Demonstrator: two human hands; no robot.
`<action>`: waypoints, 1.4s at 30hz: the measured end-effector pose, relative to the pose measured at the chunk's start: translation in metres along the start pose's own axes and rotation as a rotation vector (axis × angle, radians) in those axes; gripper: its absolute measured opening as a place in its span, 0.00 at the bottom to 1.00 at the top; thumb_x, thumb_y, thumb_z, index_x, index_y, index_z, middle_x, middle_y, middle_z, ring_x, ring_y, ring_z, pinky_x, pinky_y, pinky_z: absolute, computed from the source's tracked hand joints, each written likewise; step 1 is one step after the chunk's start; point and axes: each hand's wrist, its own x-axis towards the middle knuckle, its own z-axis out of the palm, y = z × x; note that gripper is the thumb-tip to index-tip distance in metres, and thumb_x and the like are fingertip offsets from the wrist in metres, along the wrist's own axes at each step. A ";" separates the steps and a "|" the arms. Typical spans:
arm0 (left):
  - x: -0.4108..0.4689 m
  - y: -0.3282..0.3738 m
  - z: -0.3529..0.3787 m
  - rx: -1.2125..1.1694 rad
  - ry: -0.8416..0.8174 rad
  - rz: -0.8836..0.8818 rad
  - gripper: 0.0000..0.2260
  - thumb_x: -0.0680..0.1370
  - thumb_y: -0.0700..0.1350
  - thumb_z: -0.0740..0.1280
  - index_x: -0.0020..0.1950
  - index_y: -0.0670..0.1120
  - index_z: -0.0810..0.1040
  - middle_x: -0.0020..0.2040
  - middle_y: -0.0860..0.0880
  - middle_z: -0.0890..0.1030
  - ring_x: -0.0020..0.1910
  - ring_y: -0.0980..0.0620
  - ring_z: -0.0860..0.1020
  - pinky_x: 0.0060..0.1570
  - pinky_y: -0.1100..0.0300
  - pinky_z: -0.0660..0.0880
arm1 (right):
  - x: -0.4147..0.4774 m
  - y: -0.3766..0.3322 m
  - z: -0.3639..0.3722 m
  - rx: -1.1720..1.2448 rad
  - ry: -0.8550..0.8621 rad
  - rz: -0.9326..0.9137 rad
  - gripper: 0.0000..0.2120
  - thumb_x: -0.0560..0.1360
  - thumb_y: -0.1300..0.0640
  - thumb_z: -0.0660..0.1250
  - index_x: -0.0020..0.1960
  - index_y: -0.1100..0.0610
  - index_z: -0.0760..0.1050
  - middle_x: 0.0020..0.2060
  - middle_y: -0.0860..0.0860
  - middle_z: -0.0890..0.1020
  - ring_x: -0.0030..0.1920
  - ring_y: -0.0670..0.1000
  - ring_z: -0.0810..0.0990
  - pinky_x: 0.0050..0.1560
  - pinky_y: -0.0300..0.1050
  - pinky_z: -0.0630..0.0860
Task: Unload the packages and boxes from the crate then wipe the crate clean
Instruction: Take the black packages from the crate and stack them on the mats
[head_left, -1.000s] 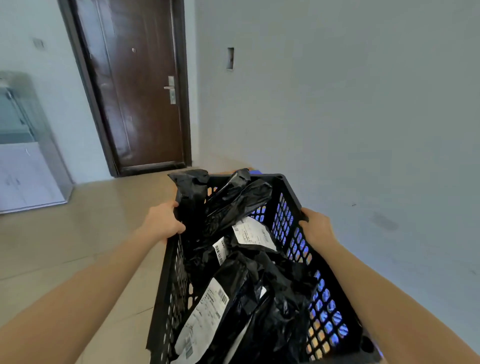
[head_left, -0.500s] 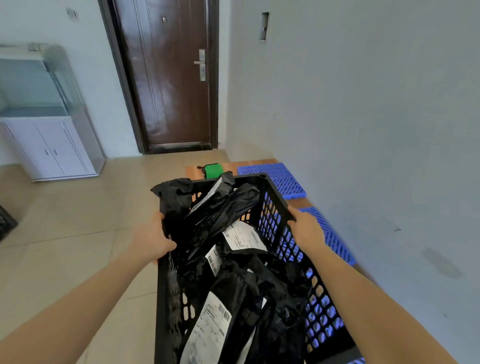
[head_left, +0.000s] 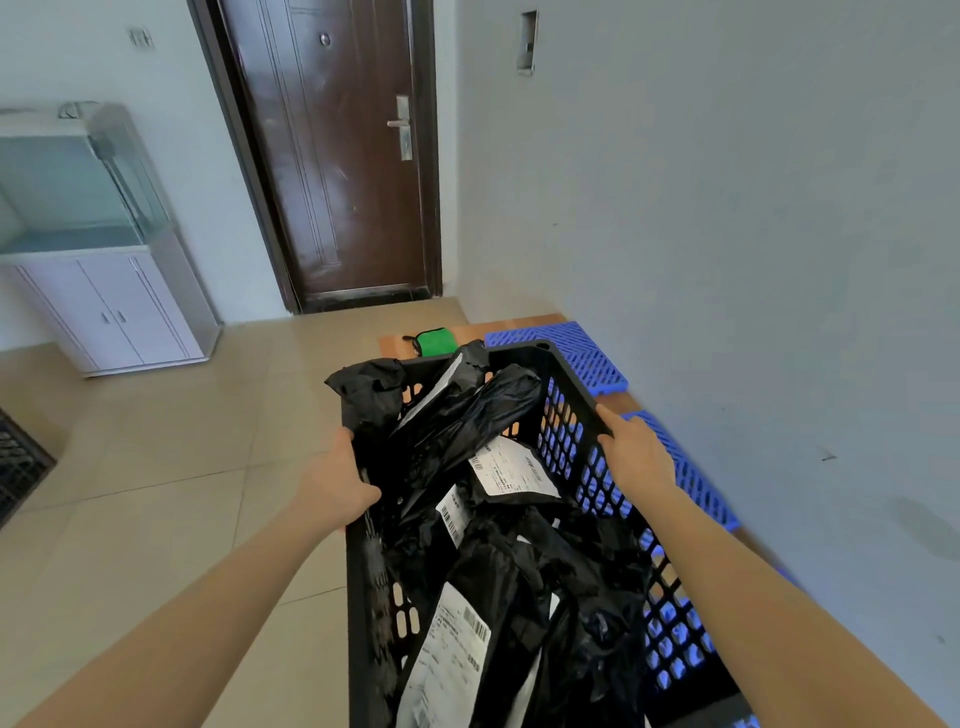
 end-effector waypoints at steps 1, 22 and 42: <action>0.000 0.000 -0.001 -0.005 -0.013 0.005 0.30 0.73 0.39 0.70 0.71 0.43 0.61 0.44 0.47 0.73 0.37 0.46 0.76 0.29 0.59 0.70 | 0.001 0.001 0.000 -0.007 -0.004 0.012 0.20 0.82 0.55 0.57 0.73 0.47 0.63 0.49 0.57 0.76 0.37 0.56 0.75 0.33 0.48 0.69; 0.117 -0.049 -0.109 -0.083 0.054 0.449 0.04 0.80 0.46 0.64 0.53 0.52 0.77 0.48 0.50 0.80 0.44 0.51 0.78 0.44 0.59 0.73 | -0.044 -0.112 -0.040 -0.026 0.192 0.159 0.18 0.81 0.51 0.57 0.70 0.52 0.69 0.64 0.57 0.71 0.64 0.58 0.70 0.64 0.54 0.69; 0.217 0.060 -0.063 0.068 -0.447 1.074 0.26 0.76 0.51 0.71 0.73 0.52 0.68 0.70 0.50 0.71 0.67 0.52 0.71 0.66 0.58 0.67 | -0.003 -0.230 0.028 0.084 0.125 0.393 0.35 0.70 0.30 0.62 0.72 0.44 0.63 0.62 0.51 0.75 0.58 0.52 0.77 0.46 0.46 0.76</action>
